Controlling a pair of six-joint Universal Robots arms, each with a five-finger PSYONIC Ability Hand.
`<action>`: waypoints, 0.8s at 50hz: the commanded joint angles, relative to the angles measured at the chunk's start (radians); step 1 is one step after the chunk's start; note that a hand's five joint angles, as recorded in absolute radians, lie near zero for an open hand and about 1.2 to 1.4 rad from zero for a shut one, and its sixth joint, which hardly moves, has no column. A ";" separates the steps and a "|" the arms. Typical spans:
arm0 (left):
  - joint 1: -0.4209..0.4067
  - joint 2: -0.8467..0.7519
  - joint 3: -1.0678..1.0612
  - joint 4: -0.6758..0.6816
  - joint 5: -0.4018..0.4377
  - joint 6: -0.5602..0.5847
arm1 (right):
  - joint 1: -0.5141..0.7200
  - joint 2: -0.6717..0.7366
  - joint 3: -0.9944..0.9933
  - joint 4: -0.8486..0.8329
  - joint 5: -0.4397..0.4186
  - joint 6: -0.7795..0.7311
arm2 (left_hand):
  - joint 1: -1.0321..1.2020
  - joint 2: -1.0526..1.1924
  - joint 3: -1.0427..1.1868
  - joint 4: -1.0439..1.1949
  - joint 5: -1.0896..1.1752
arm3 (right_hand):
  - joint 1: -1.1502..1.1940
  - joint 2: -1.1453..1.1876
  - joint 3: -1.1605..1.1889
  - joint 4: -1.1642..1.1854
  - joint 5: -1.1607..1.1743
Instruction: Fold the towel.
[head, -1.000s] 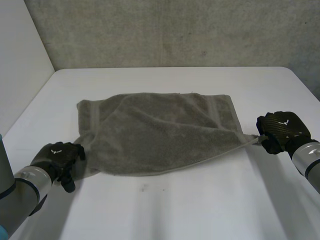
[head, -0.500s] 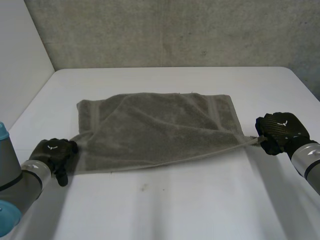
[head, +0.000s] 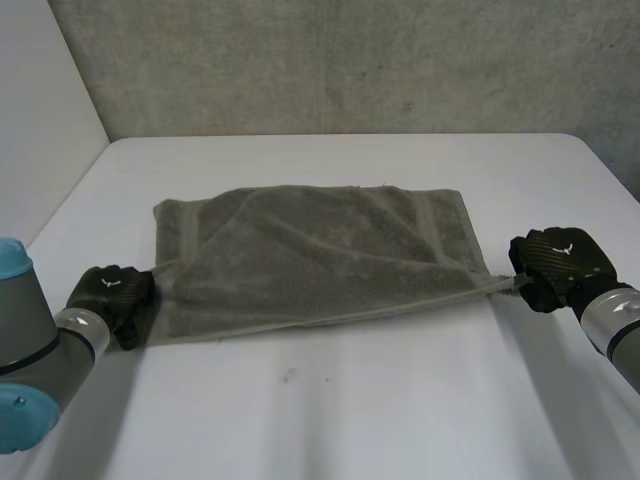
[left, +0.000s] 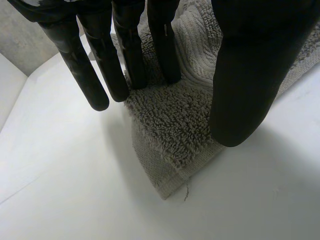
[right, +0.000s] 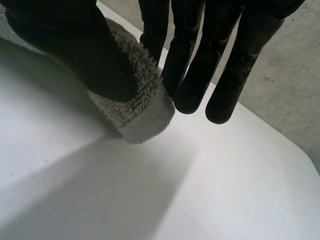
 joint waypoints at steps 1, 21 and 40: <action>0.000 -0.005 0.001 -0.001 -0.001 -0.001 | 0.000 0.001 0.000 0.000 0.000 -0.001 | 0.089 0.086 0.086 0.086 0.088 | 0.443 0.219 0.210 0.202 0.237; 0.000 -0.015 -0.010 0.028 0.000 -0.002 | -0.005 0.000 -0.003 0.000 0.003 0.000 | 0.790 0.787 0.788 0.787 0.789 | 0.443 0.219 0.210 0.202 0.237; 0.032 0.253 -0.078 -0.094 0.000 -0.001 | -0.008 -0.151 -0.057 0.170 0.003 -0.061 | 0.790 0.787 0.788 0.787 0.789 | 0.443 0.219 0.210 0.202 0.237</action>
